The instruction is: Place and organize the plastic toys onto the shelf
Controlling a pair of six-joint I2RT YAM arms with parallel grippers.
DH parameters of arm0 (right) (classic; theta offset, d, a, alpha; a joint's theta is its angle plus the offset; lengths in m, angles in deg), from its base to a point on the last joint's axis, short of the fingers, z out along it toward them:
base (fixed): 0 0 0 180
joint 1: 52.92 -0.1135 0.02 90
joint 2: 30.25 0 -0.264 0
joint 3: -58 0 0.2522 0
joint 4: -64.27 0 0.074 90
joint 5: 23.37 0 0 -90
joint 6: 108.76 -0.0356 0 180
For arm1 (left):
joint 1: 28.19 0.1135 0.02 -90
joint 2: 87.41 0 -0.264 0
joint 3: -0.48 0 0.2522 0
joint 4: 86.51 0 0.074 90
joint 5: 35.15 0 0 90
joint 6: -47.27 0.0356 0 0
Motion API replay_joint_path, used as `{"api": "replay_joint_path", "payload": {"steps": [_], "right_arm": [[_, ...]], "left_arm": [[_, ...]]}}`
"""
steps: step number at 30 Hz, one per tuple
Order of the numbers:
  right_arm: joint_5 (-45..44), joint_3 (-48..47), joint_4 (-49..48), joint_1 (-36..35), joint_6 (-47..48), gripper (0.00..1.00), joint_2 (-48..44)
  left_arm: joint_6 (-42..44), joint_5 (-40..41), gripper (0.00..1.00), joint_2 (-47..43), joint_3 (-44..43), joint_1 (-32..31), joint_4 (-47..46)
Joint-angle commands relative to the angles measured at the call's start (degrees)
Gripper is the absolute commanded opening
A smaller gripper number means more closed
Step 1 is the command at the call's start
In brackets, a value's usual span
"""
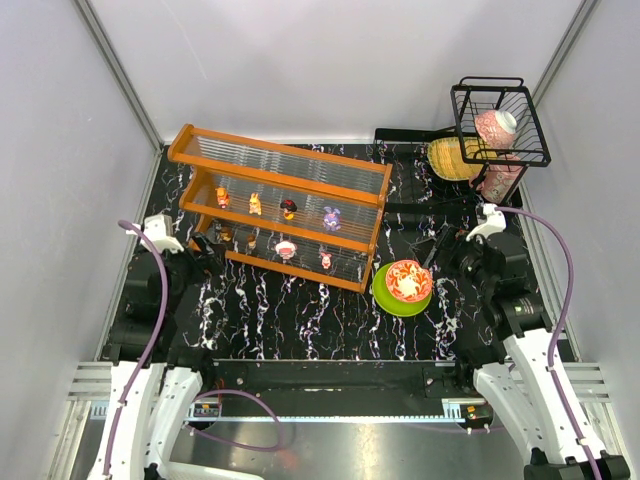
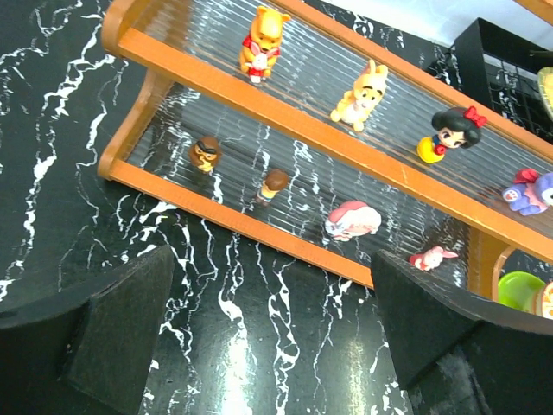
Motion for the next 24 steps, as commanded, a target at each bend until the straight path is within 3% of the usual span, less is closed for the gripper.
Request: {"api": "replay_joint_path", "payload": {"steps": [1, 9, 13, 16, 19, 24], "right_arm": [[1.2, -2.37, -1.86, 0.35, 1.9, 0.96, 0.7], [0.24, -1.49, -1.42, 0.27, 2.25, 0.96, -0.61], [0.06, -1.4, -1.15, 0.27, 2.43, 0.96, -0.7], [-0.03, -1.14, -1.15, 0.27, 2.34, 0.96, -0.88], [-0.2, -0.96, -1.07, 0.27, 2.42, 0.96, -1.49], [-0.64, -0.7, -0.28, 0.35, 2.42, 0.97, -2.37]], "left_arm": [[-3.95, -3.5, 0.99, 0.14, 1.05, -0.5, -3.81], [-9.41, -0.69, 0.97, -2.75, 8.08, -9.36, -8.12], [-10.03, 8.94, 0.97, -0.92, 8.44, -17.7, -9.79], [-10.64, 17.38, 0.97, 1.81, 8.52, -29.45, -11.54], [-11.61, 23.11, 0.98, 4.88, 9.92, -36.15, -14.96], [-14.24, 28.13, 0.98, 11.56, 12.3, -40.22, -22.35]]}}
